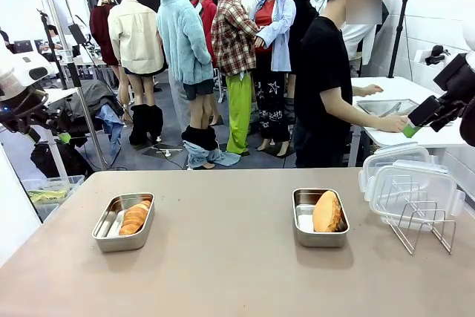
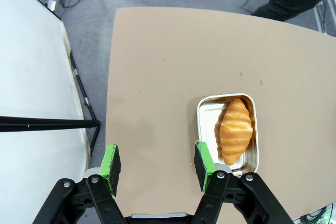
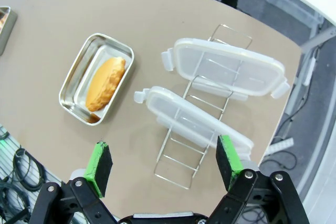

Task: Place the bread in airtight containers.
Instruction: Pick up one Airtight Container lid and hand it to the human.

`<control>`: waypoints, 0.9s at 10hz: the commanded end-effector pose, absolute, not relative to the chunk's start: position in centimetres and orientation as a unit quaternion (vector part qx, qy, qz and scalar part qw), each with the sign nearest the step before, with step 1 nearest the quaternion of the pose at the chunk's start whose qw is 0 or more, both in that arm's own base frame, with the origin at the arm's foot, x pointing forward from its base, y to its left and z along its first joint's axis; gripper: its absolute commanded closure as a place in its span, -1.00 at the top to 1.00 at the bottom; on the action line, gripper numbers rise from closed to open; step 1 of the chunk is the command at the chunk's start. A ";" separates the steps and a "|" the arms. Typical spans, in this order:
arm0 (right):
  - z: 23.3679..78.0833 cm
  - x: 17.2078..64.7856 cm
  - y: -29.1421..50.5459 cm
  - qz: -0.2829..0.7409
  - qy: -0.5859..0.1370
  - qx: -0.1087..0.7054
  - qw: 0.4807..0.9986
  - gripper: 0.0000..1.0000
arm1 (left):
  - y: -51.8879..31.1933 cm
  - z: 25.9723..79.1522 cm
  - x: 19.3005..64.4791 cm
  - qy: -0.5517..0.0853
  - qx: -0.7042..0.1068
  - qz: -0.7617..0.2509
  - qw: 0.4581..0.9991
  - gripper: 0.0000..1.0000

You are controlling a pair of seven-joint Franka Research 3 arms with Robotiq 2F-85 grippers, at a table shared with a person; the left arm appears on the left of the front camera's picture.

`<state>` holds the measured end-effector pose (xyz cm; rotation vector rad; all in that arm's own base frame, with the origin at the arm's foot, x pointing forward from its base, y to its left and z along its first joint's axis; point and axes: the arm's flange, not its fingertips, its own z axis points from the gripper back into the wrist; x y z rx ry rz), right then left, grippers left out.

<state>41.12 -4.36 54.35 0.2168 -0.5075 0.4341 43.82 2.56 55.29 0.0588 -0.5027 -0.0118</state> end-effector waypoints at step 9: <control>54.0 41.3 -4.2 0.205 -0.252 0.107 0.940 0.96 | 2.6 55.4 43.7 -0.250 0.030 0.004 0.968 0.47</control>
